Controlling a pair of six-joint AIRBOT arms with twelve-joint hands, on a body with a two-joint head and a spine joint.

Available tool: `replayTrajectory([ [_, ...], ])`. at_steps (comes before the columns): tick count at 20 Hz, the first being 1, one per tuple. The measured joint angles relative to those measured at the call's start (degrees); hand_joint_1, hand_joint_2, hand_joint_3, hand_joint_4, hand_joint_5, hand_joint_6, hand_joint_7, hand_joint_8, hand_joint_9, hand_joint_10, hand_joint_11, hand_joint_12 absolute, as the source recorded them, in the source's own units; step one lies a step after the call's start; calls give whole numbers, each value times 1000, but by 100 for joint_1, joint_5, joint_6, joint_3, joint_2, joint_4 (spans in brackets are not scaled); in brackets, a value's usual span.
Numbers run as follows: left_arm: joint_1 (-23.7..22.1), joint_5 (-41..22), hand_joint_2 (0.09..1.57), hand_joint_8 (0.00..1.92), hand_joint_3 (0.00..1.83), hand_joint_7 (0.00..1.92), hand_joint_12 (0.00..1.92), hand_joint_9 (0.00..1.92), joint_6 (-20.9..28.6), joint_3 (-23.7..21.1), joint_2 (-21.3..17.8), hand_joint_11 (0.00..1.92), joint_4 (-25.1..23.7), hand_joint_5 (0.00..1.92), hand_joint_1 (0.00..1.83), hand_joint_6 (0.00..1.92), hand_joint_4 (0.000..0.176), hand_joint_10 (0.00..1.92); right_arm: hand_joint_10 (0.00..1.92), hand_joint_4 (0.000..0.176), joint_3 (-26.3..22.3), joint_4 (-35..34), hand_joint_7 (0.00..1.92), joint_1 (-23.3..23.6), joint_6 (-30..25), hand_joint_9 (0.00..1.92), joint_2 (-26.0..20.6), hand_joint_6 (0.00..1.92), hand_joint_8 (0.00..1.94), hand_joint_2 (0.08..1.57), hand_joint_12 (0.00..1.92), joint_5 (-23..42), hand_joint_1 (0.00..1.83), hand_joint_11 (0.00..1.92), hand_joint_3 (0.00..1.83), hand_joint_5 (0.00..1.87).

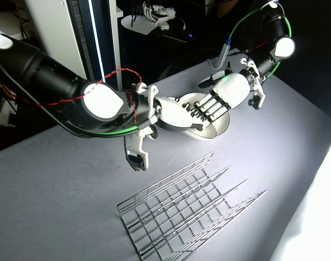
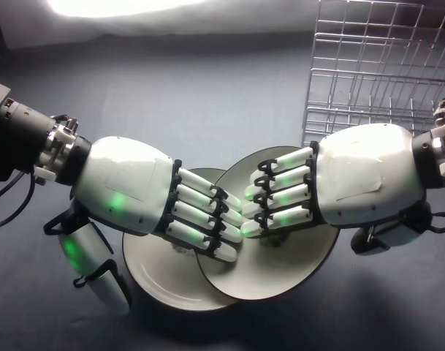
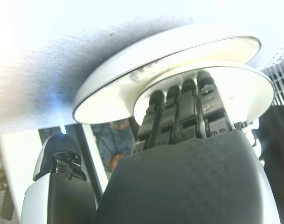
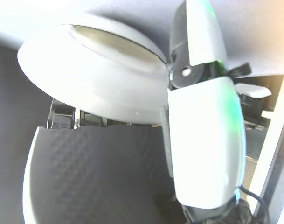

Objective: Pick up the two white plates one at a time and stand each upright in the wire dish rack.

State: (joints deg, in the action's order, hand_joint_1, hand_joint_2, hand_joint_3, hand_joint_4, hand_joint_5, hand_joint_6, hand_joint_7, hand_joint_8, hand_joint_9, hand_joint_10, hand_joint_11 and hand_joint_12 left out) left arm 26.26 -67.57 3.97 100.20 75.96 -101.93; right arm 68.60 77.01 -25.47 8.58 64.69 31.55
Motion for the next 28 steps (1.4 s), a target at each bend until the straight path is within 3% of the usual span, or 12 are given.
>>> replayTrajectory([
  [5,-2,24,1083,0,0,24,109,6,-2,39,-13,0,7,50,0,1,0,0,82,0,157,39,468,107,-9,423,197,63,46,1075,1180,-2,1128,0,20,447],
  [8,-2,44,1092,2,1,35,126,17,-4,42,0,0,26,60,0,2,0,2,134,0,168,-101,878,179,4,803,332,60,44,1139,1264,-70,1104,305,3,831],
  [9,0,50,1094,2,2,37,131,18,-2,42,20,0,39,64,0,3,0,2,140,0,168,-94,987,177,31,949,337,890,746,1125,1192,-83,1185,464,15,885],
  [11,-2,48,1086,2,0,39,146,21,20,44,17,0,44,64,0,1,0,2,186,33,168,-98,934,179,39,1098,317,1089,1047,1148,1271,-39,1196,561,0,910],
  [12,0,46,1088,2,0,30,113,14,17,44,17,0,44,48,0,2,0,1,1030,0,168,-116,947,179,44,944,315,1071,950,1133,1302,-4,1331,626,0,906],
  [13,0,46,1091,2,1,27,104,11,15,44,17,0,46,44,0,1,0,0,1231,0,168,-120,922,179,42,898,315,1114,963,1140,1313,24,1355,665,2,879],
  [15,-2,46,1089,3,1,36,134,18,22,44,17,0,61,55,0,3,0,1,682,19,168,-127,944,205,46,975,315,1177,1019,1156,1308,48,1198,688,2,876],
  [20,-28,162,1081,3,0,54,152,31,221,-68,-98,0,186,73,0,2,0,1,436,29,160,-114,933,275,44,1041,280,1168,1037,1158,1287,103,1192,688,0,881],
  [21,-55,236,1081,1,0,42,130,19,240,-177,-177,0,199,61,0,0,0,0,1047,0,129,-94,1000,323,39,950,240,1054,857,1119,1284,138,1335,717,0,927],
  [24,-164,402,1080,1,0,39,125,17,334,-442,-546,0,229,58,0,0,0,0,1172,0,-98,-313,1013,426,42,930,-22,1032,822,1112,1284,181,1363,723,0,935],
  [26,-286,501,1087,2,0,45,170,24,417,-614,-911,0,306,77,0,1,0,3,453,25,-323,-448,995,533,26,1039,-243,1081,945,1127,1247,195,1212,665,1,937],
  [28,-474,511,1087,1,0,43,147,21,575,-765,-1176,0,354,70,0,0,0,2,212,24,-529,-531,1028,640,28,1132,-400,1066,889,1119,1191,92,1216,677,0,946],
])
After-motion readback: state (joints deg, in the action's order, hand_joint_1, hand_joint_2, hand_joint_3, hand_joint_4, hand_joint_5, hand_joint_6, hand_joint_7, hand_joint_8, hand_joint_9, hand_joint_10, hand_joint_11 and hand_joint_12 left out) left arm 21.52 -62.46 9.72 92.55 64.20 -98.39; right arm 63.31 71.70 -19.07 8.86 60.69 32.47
